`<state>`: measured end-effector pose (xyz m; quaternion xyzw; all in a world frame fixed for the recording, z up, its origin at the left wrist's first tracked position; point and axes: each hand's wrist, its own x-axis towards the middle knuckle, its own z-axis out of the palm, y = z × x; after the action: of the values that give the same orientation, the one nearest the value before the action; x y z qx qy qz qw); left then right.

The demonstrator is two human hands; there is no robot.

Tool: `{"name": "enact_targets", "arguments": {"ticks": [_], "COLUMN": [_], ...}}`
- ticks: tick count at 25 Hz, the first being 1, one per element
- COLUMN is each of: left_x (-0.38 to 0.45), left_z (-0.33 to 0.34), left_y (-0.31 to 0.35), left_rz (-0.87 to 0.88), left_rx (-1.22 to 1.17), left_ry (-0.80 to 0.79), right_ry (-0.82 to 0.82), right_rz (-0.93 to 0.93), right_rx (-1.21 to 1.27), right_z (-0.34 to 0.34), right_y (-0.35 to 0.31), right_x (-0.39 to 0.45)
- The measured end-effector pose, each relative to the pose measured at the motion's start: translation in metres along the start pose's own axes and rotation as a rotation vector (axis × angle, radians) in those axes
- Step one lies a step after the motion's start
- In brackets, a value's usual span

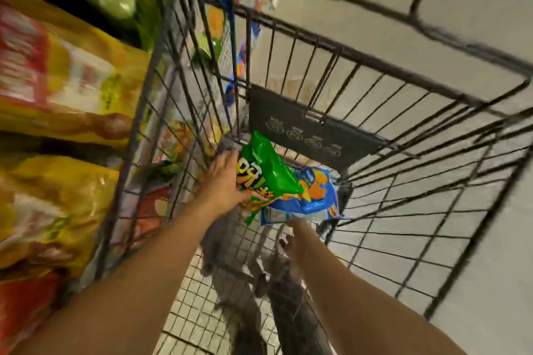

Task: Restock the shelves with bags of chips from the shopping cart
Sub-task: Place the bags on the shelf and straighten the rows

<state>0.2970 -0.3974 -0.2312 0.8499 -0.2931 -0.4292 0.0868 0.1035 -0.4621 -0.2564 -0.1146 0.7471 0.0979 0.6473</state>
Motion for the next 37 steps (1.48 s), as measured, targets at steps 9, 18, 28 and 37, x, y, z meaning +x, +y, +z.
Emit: {"name": "enact_targets", "arguments": {"ticks": [9,18,28,37], "left_x": [0.011,-0.146,-0.171,-0.176], "left_z": [0.021,0.042,0.034,0.051], "left_y": [-0.027,-0.031,-0.044,-0.044], "left_rz": [-0.028,-0.326,-0.438,-0.465], "left_rx": [-0.361,-0.632,-0.588,-0.594], "left_ry": [-0.139,0.287,0.384,0.435], "right_ry": [-0.047,0.412,0.225,-0.261], "right_rz": [-0.057,-0.570,-0.705,-0.454], "right_rx": [0.357,-0.338,-0.461,-0.350], "right_z": [0.004,-0.007,0.018,0.068], "right_y": [0.006,0.019,0.012,-0.038], "right_x": [0.022,-0.042,-0.038,0.009]}}
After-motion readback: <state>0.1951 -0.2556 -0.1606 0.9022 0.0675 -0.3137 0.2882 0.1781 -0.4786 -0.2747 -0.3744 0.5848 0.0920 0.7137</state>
